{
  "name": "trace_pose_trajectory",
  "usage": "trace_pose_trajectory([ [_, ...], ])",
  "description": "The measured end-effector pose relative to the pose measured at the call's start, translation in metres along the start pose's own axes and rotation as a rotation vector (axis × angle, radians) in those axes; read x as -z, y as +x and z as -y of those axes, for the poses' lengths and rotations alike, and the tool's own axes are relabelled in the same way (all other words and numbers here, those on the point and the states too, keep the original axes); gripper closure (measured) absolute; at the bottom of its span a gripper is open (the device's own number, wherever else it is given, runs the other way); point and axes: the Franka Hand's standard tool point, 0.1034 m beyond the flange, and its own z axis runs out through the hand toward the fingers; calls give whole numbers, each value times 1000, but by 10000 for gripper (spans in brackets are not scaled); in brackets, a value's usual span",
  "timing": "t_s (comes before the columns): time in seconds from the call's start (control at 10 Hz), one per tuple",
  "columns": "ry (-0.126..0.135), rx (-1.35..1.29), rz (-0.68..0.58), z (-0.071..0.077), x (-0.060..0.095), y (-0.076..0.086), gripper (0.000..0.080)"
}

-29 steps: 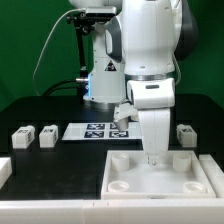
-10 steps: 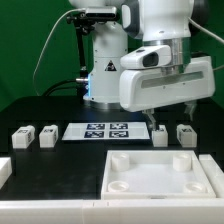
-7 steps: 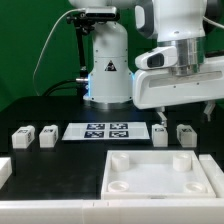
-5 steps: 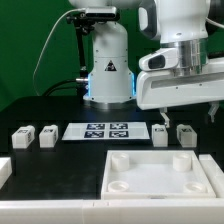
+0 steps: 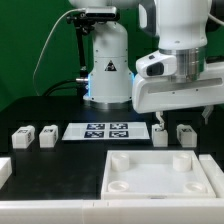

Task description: Assemble one leg

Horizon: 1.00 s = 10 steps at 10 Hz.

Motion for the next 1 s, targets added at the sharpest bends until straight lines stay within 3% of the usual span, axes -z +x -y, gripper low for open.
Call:
trace_pose_trajectory([
  [0.1,-7,8,126,6,-3,-9,151],
  [0.4,-13,8,409,14,-7,-12,151],
  [0.7,-19,14,713,18,-24,-26,151],
  [1.0,-23,10,733,22,-41,-30,151],
])
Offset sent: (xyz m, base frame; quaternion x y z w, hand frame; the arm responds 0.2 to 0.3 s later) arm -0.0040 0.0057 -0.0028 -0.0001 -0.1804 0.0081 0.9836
